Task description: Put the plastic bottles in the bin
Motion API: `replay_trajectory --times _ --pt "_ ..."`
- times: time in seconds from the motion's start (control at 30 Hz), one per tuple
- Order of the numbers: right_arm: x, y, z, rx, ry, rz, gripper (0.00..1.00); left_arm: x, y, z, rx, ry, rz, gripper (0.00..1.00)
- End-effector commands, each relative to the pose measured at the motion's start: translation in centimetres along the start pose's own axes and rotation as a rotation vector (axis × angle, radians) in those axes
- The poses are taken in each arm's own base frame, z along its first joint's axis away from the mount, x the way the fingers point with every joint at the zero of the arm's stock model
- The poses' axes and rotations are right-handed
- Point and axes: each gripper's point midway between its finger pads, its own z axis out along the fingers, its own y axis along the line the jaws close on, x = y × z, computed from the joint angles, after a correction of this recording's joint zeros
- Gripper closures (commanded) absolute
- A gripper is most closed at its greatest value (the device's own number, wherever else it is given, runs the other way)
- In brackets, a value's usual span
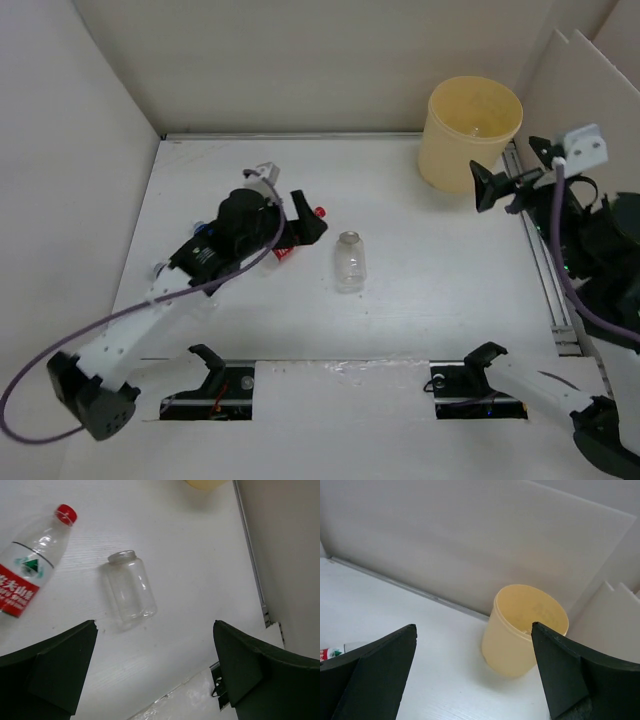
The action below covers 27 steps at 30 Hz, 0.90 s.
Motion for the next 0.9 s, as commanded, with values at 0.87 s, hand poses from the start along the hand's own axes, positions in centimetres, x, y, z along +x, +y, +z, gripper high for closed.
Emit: replay_trajectory --times 0.87 --pt "3.6 -1.6 -9.2 -0.006 0.163 -0.062 0.0 12.1 1.1 21.3 -0.471 0.323 0.003 0.0"
